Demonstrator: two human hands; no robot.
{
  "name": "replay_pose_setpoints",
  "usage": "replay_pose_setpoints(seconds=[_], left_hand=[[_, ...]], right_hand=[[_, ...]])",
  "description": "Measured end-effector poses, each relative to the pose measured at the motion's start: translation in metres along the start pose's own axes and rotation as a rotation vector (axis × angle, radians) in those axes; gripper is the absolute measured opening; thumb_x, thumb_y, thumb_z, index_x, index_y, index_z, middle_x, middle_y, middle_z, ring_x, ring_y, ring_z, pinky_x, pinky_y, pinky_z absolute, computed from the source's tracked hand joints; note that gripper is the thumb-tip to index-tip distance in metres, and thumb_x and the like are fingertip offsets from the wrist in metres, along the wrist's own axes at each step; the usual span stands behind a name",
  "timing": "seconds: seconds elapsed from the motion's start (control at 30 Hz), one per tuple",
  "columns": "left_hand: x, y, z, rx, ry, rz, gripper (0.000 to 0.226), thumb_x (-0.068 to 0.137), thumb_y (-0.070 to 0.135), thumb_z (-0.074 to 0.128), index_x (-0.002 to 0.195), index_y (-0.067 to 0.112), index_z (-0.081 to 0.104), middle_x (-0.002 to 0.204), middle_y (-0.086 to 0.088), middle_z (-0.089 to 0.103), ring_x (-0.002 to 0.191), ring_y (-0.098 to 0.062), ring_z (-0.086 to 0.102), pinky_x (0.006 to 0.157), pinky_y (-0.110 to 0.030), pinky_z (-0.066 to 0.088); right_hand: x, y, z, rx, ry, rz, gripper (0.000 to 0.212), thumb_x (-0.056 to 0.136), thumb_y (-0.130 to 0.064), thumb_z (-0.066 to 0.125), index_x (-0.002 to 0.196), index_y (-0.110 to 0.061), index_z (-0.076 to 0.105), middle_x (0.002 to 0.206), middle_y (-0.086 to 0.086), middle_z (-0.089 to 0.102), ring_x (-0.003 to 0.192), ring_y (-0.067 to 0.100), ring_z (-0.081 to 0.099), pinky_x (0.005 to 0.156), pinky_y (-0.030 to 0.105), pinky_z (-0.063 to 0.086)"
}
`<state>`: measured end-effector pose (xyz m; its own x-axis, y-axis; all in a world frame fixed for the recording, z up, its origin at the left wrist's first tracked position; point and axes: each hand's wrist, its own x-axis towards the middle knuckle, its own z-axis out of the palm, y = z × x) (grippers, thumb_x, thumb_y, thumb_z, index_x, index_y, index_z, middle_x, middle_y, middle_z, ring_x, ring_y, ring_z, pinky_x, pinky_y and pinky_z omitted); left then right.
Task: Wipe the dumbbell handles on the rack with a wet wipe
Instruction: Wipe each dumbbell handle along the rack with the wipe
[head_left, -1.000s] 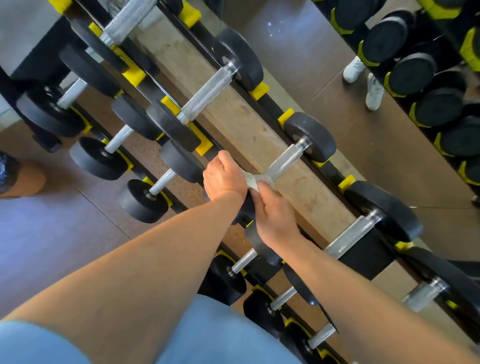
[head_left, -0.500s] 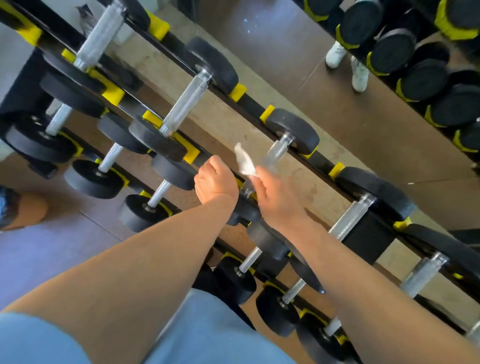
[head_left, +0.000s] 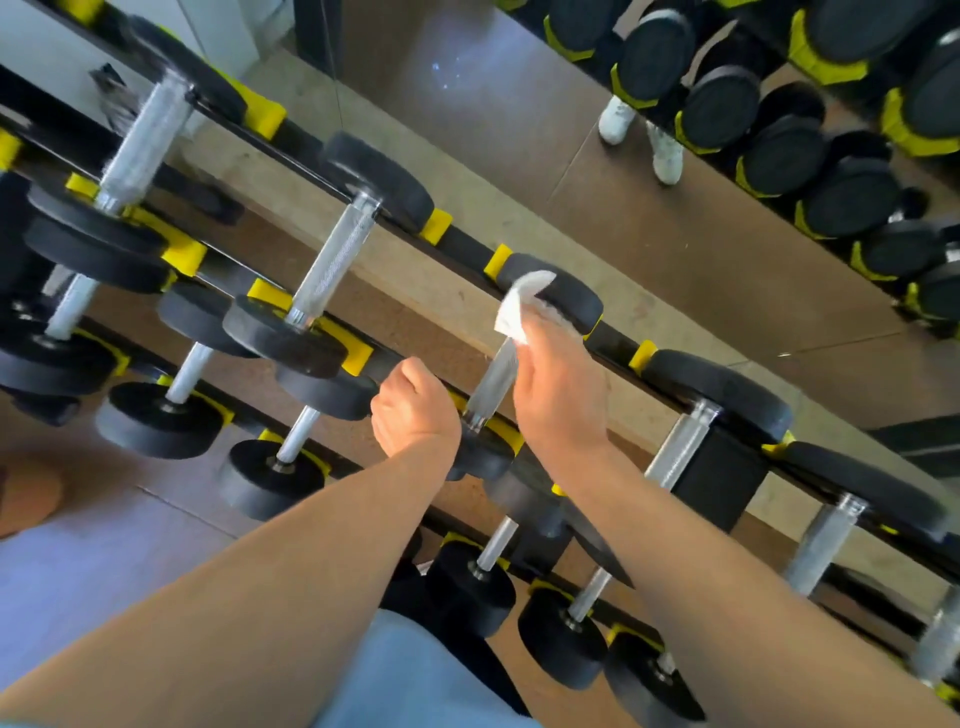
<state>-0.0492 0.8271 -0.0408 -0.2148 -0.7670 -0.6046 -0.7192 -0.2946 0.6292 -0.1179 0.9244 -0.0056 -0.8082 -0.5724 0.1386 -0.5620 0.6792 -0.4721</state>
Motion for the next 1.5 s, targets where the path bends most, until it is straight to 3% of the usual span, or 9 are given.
replay_pose_setpoints(seconds=[0.13, 0.27, 0.43, 0.7, 0.83, 1.0, 1.23, 1.37, 1.5], left_hand=[[-0.002, 0.002, -0.001, 0.034, 0.0, 0.002, 0.038, 0.104, 0.02, 0.026, 0.092, 0.01, 0.06, 0.087, -0.004, 0.055, 0.075, -0.015, 0.048, 0.071, -0.032, 0.034], [-0.003, 0.004, -0.002, 0.098, 0.015, 0.02, 0.039, 0.104, 0.019, 0.025, 0.092, 0.008, 0.061, 0.091, -0.007, 0.052, 0.084, -0.022, 0.045, 0.073, -0.033, 0.029], [0.001, 0.003, -0.001, 0.153, -0.007, 0.014, 0.036, 0.105, 0.019, 0.023, 0.093, 0.011, 0.057, 0.114, -0.018, 0.062, 0.086, -0.02, 0.038, 0.075, -0.032, 0.027], [0.007, -0.001, 0.001, 0.228, -0.021, 0.087, 0.045, 0.105, 0.019, 0.021, 0.109, 0.002, 0.062, 0.126, -0.022, 0.061, 0.114, -0.041, 0.052, 0.093, -0.044, 0.039], [0.011, -0.003, 0.001, 0.28, -0.034, 0.103, 0.038, 0.105, 0.016, 0.026, 0.106, 0.002, 0.061, 0.127, -0.023, 0.06, 0.114, -0.042, 0.052, 0.091, -0.043, 0.04], [0.01, -0.009, 0.003, 0.229, -0.032, 0.105, 0.028, 0.105, 0.014, 0.033, 0.107, 0.006, 0.059, 0.123, -0.021, 0.062, 0.11, -0.039, 0.055, 0.086, -0.04, 0.04], [0.007, -0.003, -0.003, 0.126, -0.049, 0.021, 0.042, 0.106, 0.018, 0.023, 0.113, 0.005, 0.062, 0.125, -0.017, 0.062, 0.112, -0.034, 0.053, 0.091, -0.037, 0.038], [0.006, -0.002, -0.004, 0.039, -0.04, 0.008, 0.046, 0.105, 0.022, 0.022, 0.109, 0.006, 0.065, 0.124, -0.02, 0.062, 0.111, -0.039, 0.052, 0.094, -0.042, 0.037], [0.005, -0.004, -0.005, -0.001, -0.051, 0.006, 0.045, 0.105, 0.021, 0.023, 0.111, 0.006, 0.065, 0.124, -0.02, 0.062, 0.113, -0.039, 0.053, 0.094, -0.041, 0.037]], right_hand=[[0.005, 0.037, 0.038, -0.244, -0.066, -0.122, 0.051, 0.088, -0.003, 0.071, 0.137, -0.007, 0.058, 0.139, 0.009, 0.06, 0.135, 0.023, 0.05, 0.112, 0.037, 0.042], [-0.035, -0.011, 0.05, 0.223, 0.028, 0.395, 0.045, 0.103, -0.01, 0.049, 0.148, -0.018, 0.047, 0.151, -0.001, 0.047, 0.141, 0.01, 0.037, 0.114, 0.031, 0.037], [-0.032, -0.04, 0.022, 0.607, 0.184, 1.035, 0.031, 0.107, -0.032, 0.041, 0.091, -0.014, 0.061, 0.078, -0.003, 0.06, 0.071, 0.007, 0.054, 0.066, 0.027, 0.043], [0.022, 0.027, 0.045, -0.255, -0.31, -0.187, 0.034, 0.088, -0.004, 0.054, 0.118, -0.006, 0.069, 0.115, 0.016, 0.07, 0.123, 0.033, 0.057, 0.114, 0.041, 0.037], [-0.002, -0.008, 0.033, -0.113, -0.511, -0.056, 0.021, 0.095, -0.017, 0.049, 0.1, -0.012, 0.068, 0.089, 0.009, 0.068, 0.088, 0.027, 0.064, 0.078, 0.041, 0.052], [-0.031, -0.044, 0.023, 0.589, -0.335, 0.841, 0.031, 0.1, -0.039, 0.045, 0.101, -0.018, 0.068, 0.093, 0.004, 0.069, 0.09, 0.021, 0.065, 0.083, 0.043, 0.053], [0.037, 0.015, 0.017, -0.329, -0.2, -0.248, 0.037, 0.082, -0.002, 0.063, 0.119, -0.005, 0.066, 0.11, 0.012, 0.071, 0.104, 0.031, 0.068, 0.089, 0.041, 0.055], [0.013, 0.02, 0.025, -0.282, -0.404, -0.204, 0.04, 0.084, -0.008, 0.061, 0.123, -0.01, 0.067, 0.12, 0.011, 0.069, 0.118, 0.029, 0.061, 0.107, 0.037, 0.042], [-0.036, -0.031, 0.018, 0.017, -0.591, 0.232, 0.023, 0.104, -0.024, 0.044, 0.107, -0.016, 0.066, 0.103, -0.004, 0.068, 0.093, 0.008, 0.062, 0.077, 0.031, 0.046]])
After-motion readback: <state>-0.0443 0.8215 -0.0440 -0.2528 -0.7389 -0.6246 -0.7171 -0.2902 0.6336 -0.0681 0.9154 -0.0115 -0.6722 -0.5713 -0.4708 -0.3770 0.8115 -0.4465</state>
